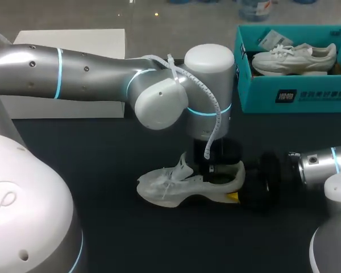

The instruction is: Take the shoe out of the shoebox, open the shoe tongue, remove and reinsert the insole, then place the shoe into the shoebox

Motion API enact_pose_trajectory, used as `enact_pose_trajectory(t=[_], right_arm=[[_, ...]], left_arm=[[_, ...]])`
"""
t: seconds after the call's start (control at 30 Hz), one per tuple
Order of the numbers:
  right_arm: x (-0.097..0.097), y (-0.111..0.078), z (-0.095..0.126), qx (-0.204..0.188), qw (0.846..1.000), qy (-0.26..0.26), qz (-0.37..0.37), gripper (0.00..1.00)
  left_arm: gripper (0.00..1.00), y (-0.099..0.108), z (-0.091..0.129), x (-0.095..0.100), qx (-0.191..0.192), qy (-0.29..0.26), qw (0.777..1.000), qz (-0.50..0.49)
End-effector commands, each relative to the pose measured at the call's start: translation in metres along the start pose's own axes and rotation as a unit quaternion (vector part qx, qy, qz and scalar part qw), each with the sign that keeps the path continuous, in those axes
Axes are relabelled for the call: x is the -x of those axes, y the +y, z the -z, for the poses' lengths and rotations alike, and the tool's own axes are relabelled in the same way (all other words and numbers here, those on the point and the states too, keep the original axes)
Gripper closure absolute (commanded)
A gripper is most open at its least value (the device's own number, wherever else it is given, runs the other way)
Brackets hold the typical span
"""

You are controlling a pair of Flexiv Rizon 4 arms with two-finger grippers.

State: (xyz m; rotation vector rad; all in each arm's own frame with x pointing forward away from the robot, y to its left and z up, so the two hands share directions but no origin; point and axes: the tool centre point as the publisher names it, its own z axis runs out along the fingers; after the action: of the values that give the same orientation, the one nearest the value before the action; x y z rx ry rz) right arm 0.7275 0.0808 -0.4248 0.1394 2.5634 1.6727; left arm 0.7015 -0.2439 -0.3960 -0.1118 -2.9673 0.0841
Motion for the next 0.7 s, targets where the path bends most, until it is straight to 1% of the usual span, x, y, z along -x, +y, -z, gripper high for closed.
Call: enact_pose_trajectory(t=[0.03,0.07,0.17,0.37,0.43,0.53,0.57,0.6,0.63,0.7], right_arm=[[0.0,-0.002,-0.004,-0.002,1.0,0.0,0.0,1.0],[0.0,-0.002,-0.004,-0.002,1.0,0.0,0.0,1.0],[0.0,-0.002,-0.004,-0.002,1.0,0.0,0.0,1.0],[0.0,-0.002,-0.004,-0.002,1.0,0.0,0.0,1.0],[0.0,-0.002,-0.004,-0.002,1.0,0.0,0.0,1.0],[0.0,-0.002,-0.004,-0.002,1.0,0.0,0.0,1.0],[0.0,-0.002,-0.004,-0.002,1.0,0.0,0.0,1.0],[0.0,-0.002,-0.004,-0.002,1.0,0.0,0.0,1.0],[0.0,-0.002,-0.004,-0.002,1.0,0.0,0.0,1.0],[0.0,-0.002,-0.004,-0.002,1.0,0.0,0.0,1.0]], left_arm=[[0.62,0.001,-0.005,0.0,-0.003,0.0,1.0,-0.004],[0.65,0.001,-0.007,0.0,-0.002,0.001,1.0,-0.004],[0.65,0.0,-0.011,0.002,0.001,-0.003,1.0,-0.006],[0.66,-0.001,-0.023,0.008,-0.007,-0.015,1.0,-0.004],[0.67,-0.001,-0.027,0.011,-0.013,-0.026,1.0,-0.003],[0.74,-0.003,-0.036,0.017,-0.027,-0.045,0.999,0.005],[0.75,-0.003,-0.04,0.019,-0.027,-0.058,0.998,0.008],[0.76,-0.004,-0.042,0.021,-0.028,-0.061,0.998,0.012],[0.76,-0.003,-0.043,0.022,-0.039,-0.063,0.997,0.014],[0.76,-0.003,-0.046,0.024,-0.044,-0.08,0.996,0.022]])
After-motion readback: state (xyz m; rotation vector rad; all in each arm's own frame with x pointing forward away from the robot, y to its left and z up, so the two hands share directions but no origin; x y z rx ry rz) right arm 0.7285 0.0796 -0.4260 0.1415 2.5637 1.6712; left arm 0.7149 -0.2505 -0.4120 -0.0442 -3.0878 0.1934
